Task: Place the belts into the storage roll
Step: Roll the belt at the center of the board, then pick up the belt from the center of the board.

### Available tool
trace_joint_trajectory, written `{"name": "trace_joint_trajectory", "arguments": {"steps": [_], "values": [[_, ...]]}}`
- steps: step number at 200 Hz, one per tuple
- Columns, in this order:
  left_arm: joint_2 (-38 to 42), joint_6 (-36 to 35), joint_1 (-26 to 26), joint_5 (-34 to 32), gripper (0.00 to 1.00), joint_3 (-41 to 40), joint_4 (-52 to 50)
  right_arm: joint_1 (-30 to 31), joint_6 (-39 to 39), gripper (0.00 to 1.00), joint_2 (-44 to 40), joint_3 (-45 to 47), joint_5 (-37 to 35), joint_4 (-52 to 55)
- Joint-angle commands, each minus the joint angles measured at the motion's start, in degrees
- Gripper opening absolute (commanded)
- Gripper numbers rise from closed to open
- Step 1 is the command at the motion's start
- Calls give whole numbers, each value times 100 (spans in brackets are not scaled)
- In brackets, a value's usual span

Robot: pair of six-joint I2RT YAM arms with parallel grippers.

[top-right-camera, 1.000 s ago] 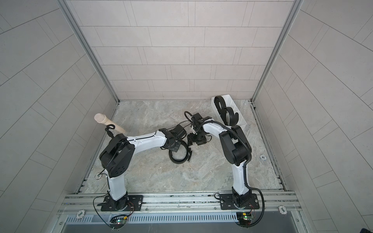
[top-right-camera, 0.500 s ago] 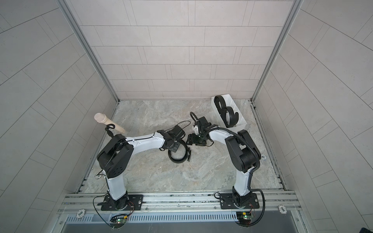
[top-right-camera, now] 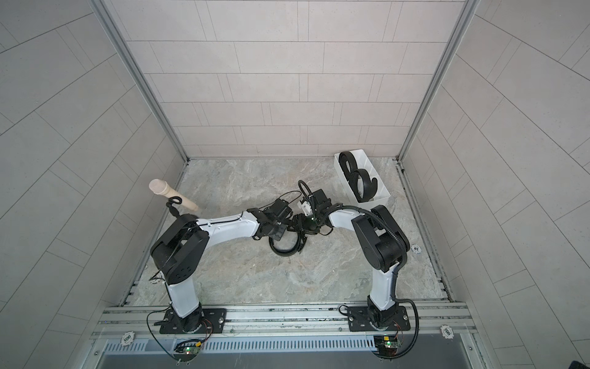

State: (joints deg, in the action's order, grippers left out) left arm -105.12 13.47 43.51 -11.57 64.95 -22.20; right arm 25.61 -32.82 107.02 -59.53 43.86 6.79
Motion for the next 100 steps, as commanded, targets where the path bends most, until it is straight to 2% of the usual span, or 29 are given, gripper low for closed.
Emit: {"name": "trace_joint_trajectory", "arguments": {"steps": [1,54,73,100], "values": [[395,85,-43,-194,0,-143,451,152,197,68,148,123,371,241],[907,-100,-140,-184,0,-496,1077,172,630,65,-90,117,825,467],[1007,-207,-183,-157,0,-569,1154,151,747,59,-166,62,891,599],[1052,-292,-246,-109,0,-603,1164,146,839,46,-264,-13,998,694]]}}
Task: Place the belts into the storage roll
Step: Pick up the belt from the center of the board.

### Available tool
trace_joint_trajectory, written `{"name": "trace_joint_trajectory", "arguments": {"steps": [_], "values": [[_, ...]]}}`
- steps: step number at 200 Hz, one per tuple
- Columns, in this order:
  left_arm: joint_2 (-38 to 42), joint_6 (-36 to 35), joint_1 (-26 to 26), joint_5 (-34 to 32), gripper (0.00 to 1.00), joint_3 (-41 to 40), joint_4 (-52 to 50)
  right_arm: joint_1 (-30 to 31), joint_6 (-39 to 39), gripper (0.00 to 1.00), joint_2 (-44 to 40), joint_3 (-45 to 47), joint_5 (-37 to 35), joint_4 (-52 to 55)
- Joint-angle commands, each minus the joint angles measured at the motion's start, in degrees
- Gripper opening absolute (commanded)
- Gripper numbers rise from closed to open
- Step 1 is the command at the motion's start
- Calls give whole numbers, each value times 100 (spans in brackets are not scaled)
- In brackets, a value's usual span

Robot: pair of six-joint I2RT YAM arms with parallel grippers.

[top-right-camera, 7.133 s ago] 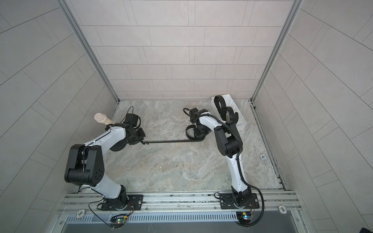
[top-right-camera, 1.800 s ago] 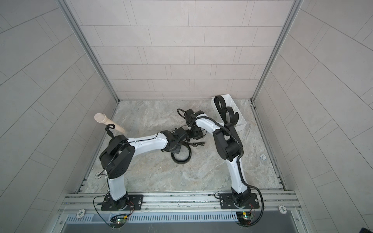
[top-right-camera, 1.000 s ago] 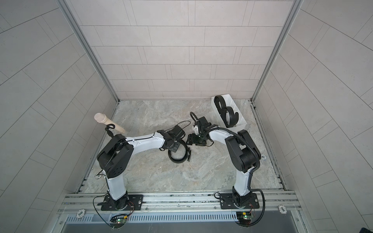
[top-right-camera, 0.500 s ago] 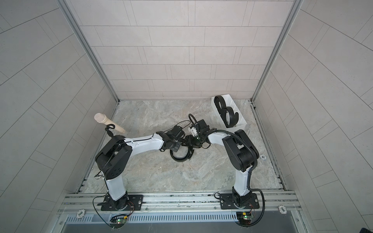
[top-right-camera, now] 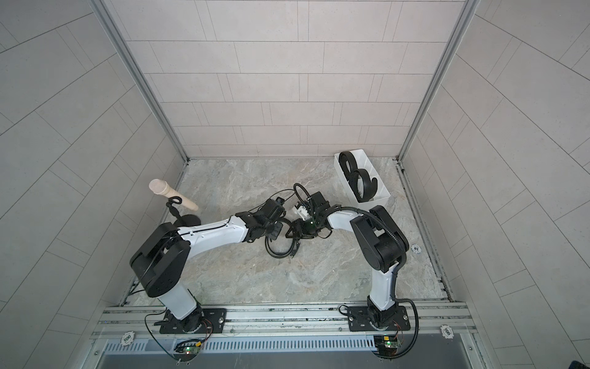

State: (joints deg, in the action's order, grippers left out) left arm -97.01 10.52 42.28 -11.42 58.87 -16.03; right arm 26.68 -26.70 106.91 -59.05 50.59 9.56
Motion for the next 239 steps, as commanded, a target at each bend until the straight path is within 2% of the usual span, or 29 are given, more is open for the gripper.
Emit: {"name": "trace_joint_trajectory", "arguments": {"steps": [1,53,79,86,114,120,133,152,178,214,239], "values": [[243,3,-123,-124,0,3,553,39,227,46,-251,-66,327,416],[383,-115,-141,105,0,-153,750,59,475,25,-442,-283,572,715],[547,-164,-141,219,0,-300,908,73,651,2,-496,-460,584,1013],[588,-169,-150,241,0,-327,922,74,673,1,-525,-484,584,1063],[720,-199,-169,314,0,-428,981,67,759,10,-601,-592,266,1344],[719,-204,-175,322,0,-429,979,64,796,17,-584,-628,135,1444],[714,-217,-169,404,0,-451,991,61,773,22,-559,-628,66,1415],[749,-231,-172,499,0,-495,1032,74,649,37,-577,-555,174,1092],[882,-304,-168,493,0,-559,1052,41,787,55,-629,-646,170,1164],[950,-301,-176,439,0,-596,1097,34,783,56,-599,-727,523,1032],[1094,-270,-201,539,0,-694,1200,-46,866,61,-614,-668,418,1021]]}}
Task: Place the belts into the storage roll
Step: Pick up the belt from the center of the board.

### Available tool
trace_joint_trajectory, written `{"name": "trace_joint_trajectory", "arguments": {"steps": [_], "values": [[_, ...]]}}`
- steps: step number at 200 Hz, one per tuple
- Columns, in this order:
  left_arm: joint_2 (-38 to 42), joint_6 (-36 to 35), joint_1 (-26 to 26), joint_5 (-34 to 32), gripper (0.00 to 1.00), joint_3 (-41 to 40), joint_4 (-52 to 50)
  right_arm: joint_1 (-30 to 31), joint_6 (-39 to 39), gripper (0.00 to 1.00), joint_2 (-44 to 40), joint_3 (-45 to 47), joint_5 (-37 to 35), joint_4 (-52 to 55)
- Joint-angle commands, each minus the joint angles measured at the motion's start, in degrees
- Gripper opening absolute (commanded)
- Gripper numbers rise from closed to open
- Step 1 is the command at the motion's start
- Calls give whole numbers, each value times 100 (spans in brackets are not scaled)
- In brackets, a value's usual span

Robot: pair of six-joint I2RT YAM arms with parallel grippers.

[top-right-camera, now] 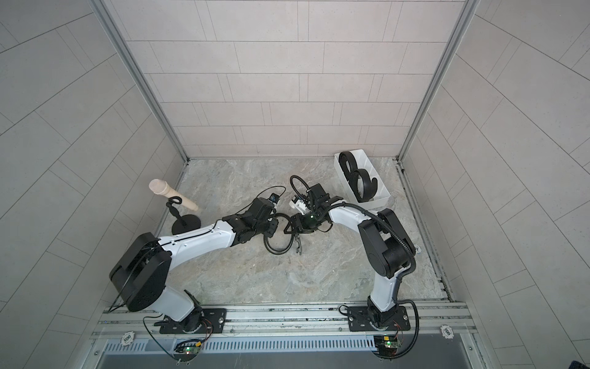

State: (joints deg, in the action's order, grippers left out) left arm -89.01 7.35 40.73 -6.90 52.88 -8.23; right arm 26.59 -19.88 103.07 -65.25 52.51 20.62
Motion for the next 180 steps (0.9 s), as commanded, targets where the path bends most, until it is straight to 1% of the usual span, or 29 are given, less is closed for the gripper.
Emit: {"name": "trace_joint_trajectory", "arguments": {"steps": [1,16,26,44,74,84,109,130,143,157,168,179,180], "values": [[300,47,-47,94,0,-103,424,-43,172,61,-232,-39,221,-102],[436,81,-48,196,0,-195,506,-199,46,61,-186,57,158,-318],[347,95,-44,189,0,-111,328,-334,-30,60,-101,67,75,-330],[-104,4,-31,153,0,314,-371,-513,4,57,97,8,35,-111],[-754,-6,-19,101,0,686,-827,-429,219,54,368,13,68,283],[-1045,-23,-5,88,0,925,-1031,-396,153,54,420,143,-43,240],[-1738,-156,79,-204,0,1631,-1602,-374,-213,51,575,533,-173,-114],[-2145,-287,93,-517,0,2138,-2059,-396,-321,54,592,699,-539,-139],[-2295,-387,102,-682,0,2311,-2241,-441,-297,55,617,654,-751,-6],[-2470,-515,105,-794,0,2502,-2457,-491,-289,58,597,599,-913,29],[-2489,-618,149,-927,0,2478,-2420,-538,-296,60,566,567,-977,-11],[-2342,-715,212,-945,0,2218,-2084,-582,-271,60,567,508,-1000,-20],[-2332,-721,210,-1033,0,2204,-2054,-588,-271,60,566,502,-1003,-21]]}}
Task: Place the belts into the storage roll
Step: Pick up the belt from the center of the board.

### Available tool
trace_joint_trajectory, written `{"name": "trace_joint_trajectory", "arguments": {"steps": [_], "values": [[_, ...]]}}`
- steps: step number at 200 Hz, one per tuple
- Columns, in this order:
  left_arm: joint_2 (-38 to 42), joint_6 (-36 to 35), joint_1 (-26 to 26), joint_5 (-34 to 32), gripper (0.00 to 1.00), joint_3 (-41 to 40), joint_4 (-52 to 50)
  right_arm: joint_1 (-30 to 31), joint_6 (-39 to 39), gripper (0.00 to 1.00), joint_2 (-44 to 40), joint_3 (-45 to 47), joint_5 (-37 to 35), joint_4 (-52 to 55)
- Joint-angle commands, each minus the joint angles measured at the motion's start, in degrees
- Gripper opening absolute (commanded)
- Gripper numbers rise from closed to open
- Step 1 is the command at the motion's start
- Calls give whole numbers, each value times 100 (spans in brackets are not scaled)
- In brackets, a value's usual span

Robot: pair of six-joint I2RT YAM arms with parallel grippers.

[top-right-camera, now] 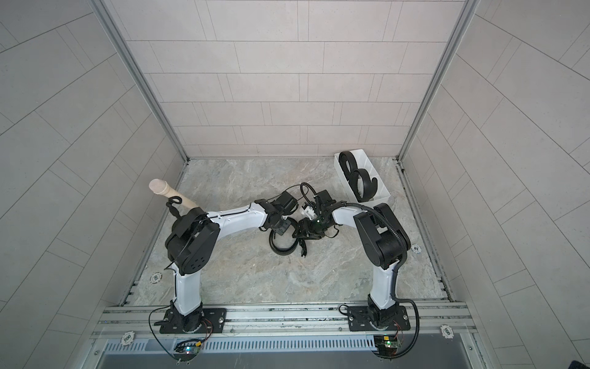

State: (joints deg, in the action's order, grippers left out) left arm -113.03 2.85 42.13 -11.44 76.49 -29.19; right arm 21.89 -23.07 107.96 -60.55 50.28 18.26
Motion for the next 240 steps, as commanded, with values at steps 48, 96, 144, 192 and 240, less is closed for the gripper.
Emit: {"name": "trace_joint_trajectory", "arguments": {"steps": [48,96,144,192,240], "values": [[950,-390,94,-754,0,-1401,1560,-273,402,69,-116,-59,-1052,538],[1939,-515,-28,-179,0,-2347,2843,-282,1073,72,-154,-255,-801,755],[2189,-707,-29,156,0,-2551,3051,-286,1797,77,-434,-625,8,824],[2305,-777,-29,99,0,-2603,3092,-245,2425,81,-270,-1282,561,1404],[2314,-761,-29,-50,0,-2619,3118,148,2917,76,156,-1712,983,2057]]}}
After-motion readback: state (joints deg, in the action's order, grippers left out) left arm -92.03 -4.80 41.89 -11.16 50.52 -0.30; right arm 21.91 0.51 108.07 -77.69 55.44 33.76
